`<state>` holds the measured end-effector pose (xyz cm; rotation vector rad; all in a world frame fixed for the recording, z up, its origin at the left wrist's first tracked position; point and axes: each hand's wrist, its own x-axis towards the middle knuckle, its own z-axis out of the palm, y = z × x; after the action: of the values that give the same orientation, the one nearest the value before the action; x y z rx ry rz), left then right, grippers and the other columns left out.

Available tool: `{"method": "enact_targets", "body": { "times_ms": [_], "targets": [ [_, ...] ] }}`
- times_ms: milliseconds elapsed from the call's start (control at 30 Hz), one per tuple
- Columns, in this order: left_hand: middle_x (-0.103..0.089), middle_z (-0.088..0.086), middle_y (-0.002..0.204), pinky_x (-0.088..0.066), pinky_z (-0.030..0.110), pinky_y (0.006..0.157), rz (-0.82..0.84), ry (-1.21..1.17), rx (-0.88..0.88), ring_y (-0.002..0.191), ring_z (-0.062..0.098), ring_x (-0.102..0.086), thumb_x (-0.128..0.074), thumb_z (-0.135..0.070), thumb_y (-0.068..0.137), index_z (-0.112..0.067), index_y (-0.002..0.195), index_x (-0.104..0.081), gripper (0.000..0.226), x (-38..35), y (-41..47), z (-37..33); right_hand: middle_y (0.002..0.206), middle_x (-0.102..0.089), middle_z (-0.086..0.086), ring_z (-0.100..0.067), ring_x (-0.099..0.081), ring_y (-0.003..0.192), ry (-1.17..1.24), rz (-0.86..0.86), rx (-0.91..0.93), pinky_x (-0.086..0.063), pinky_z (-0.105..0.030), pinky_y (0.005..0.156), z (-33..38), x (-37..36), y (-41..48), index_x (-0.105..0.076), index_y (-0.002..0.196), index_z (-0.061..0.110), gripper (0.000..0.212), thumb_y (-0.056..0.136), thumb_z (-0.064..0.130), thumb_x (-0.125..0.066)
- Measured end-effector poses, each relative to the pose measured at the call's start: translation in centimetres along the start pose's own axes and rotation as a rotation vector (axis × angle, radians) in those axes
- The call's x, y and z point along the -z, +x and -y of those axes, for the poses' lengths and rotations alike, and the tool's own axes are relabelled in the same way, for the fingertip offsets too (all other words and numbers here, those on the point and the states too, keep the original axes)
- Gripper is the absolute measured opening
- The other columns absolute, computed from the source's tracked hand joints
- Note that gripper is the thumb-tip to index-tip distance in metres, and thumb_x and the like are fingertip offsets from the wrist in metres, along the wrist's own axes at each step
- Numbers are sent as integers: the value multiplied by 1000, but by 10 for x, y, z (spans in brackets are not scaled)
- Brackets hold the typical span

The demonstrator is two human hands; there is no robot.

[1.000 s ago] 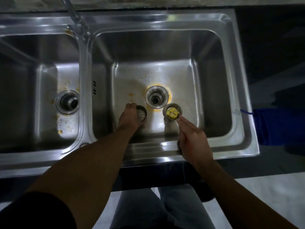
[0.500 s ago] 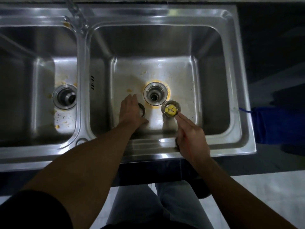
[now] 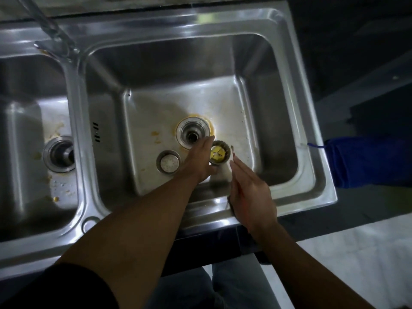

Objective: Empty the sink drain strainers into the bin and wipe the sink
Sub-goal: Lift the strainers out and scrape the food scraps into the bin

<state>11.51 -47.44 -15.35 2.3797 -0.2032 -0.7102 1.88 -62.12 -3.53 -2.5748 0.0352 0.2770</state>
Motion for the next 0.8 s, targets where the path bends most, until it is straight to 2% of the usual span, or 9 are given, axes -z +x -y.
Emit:
{"method": "enact_targets", "body": {
  "times_ms": [133, 233, 333, 500, 600, 700, 800],
  "targets": [
    [-43, 9, 152, -38, 41, 113, -32, 53, -42, 138, 30, -42, -88, -30, 71, -16, 152, -35, 98, -7, 10, 5, 153, -49, -1, -25, -69, 114, -12, -9, -7, -58, -42, 94, -2, -3, -1, -55, 142, 13, 39, 106, 20, -46],
    [-57, 4, 135, -46, 41, 101, -62, 72, -83, 123, 27, -54, -87, -35, 71, -21, 138, -48, 78, -8, 16, 7, 151, -52, -1, -25, -70, 110, 2, -63, -5, -59, -42, 92, -3, -4, -1, -58, 140, 13, 38, 104, 20, -49],
    [-61, 0, 124, -50, 41, 93, -52, 17, -68, 112, 23, -58, -86, -35, 68, -24, 125, -54, 66, -4, 15, 10, 150, -54, -2, -26, -72, 104, 25, -107, 48, -61, -42, 89, -6, -8, 0, -59, 138, 12, 37, 103, 18, -50],
    [-65, -2, 117, -50, 30, 77, -118, -162, 39, 100, 19, -62, -89, -29, 56, -34, 121, -44, 79, 9, -3, 16, 154, -48, 2, -27, -73, 103, 39, -114, 47, -61, -44, 85, -11, -11, 1, -55, 141, 17, 43, 100, 18, -44],
    [-62, -13, 107, -43, 17, 66, -190, -212, 61, 94, 13, -61, -91, -32, 53, -37, 121, -43, 83, 20, -18, 15, 152, -51, 1, -24, -73, 104, 46, -150, 92, -61, -41, 86, -10, -12, 1, -56, 139, 16, 43, 103, 26, -36],
    [-59, -22, 107, -42, 19, 75, -271, -227, 42, 96, 6, -58, -91, -38, 55, -42, 122, -47, 80, 32, -37, 6, 149, -54, 2, -22, -70, 112, 73, -207, 92, -59, -41, 93, -9, -13, 2, -58, 137, 19, 41, 104, 29, -37],
    [-64, -21, 120, -41, 21, 84, -356, -172, -8, 103, 4, -57, -88, -38, 57, -39, 126, -55, 77, 42, -57, -12, 142, -61, -9, -22, -66, 121, 178, -306, 136, -54, -41, 103, -5, -8, 0, -64, 133, 8, 35, 102, 15, -49]
  ]
}}
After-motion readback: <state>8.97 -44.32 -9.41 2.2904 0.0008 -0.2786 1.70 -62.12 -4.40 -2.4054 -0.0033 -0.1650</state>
